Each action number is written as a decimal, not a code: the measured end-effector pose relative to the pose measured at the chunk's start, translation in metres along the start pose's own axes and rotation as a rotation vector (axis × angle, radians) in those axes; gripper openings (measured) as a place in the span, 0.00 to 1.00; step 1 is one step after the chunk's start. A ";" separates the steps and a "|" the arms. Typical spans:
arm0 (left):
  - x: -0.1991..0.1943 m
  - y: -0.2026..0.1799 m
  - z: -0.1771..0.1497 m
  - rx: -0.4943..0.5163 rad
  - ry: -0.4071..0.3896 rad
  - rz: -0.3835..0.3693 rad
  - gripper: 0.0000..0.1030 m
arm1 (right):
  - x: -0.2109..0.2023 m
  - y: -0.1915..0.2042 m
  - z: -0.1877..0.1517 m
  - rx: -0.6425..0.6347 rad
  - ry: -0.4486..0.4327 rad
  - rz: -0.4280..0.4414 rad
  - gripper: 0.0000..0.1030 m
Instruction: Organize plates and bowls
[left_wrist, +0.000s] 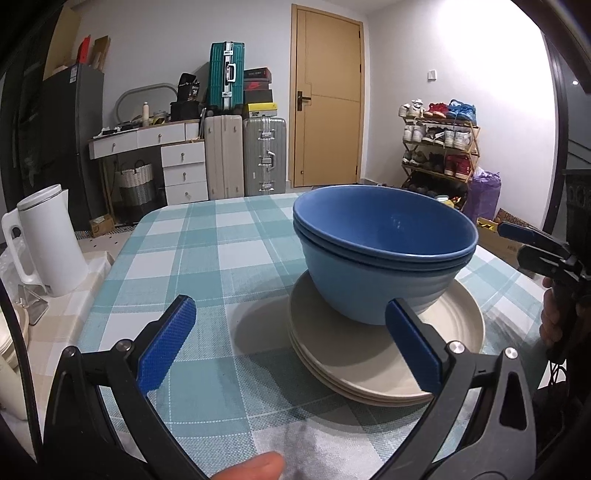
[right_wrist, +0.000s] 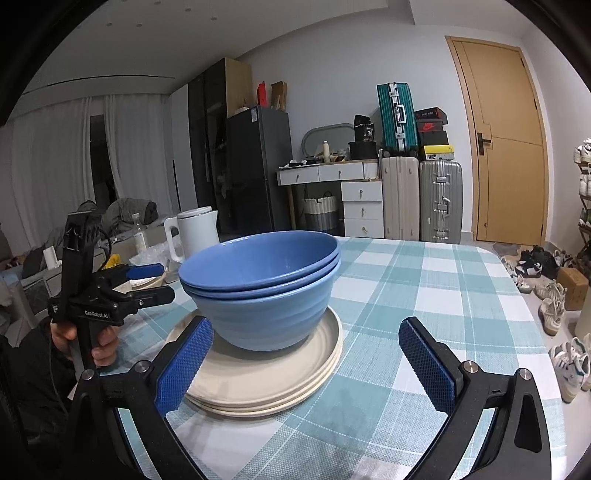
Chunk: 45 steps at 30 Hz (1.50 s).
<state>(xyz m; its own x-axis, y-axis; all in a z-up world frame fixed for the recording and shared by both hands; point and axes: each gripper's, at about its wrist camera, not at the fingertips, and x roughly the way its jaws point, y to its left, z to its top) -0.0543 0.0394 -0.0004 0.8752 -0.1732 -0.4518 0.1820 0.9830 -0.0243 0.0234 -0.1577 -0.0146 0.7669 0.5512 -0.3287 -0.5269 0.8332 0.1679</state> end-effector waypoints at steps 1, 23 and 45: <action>0.000 0.000 0.000 0.000 -0.002 -0.003 0.99 | 0.000 0.000 0.000 0.000 0.000 0.000 1.00; -0.001 -0.001 0.000 -0.002 0.001 -0.004 0.99 | 0.002 0.008 -0.001 -0.035 0.008 0.009 1.00; 0.001 0.000 0.000 -0.006 0.002 -0.001 0.99 | 0.003 0.008 -0.001 -0.034 0.008 0.009 1.00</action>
<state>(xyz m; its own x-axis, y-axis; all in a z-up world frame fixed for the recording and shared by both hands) -0.0536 0.0397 -0.0009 0.8741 -0.1738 -0.4536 0.1800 0.9832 -0.0299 0.0208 -0.1493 -0.0152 0.7593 0.5579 -0.3350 -0.5456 0.8264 0.1394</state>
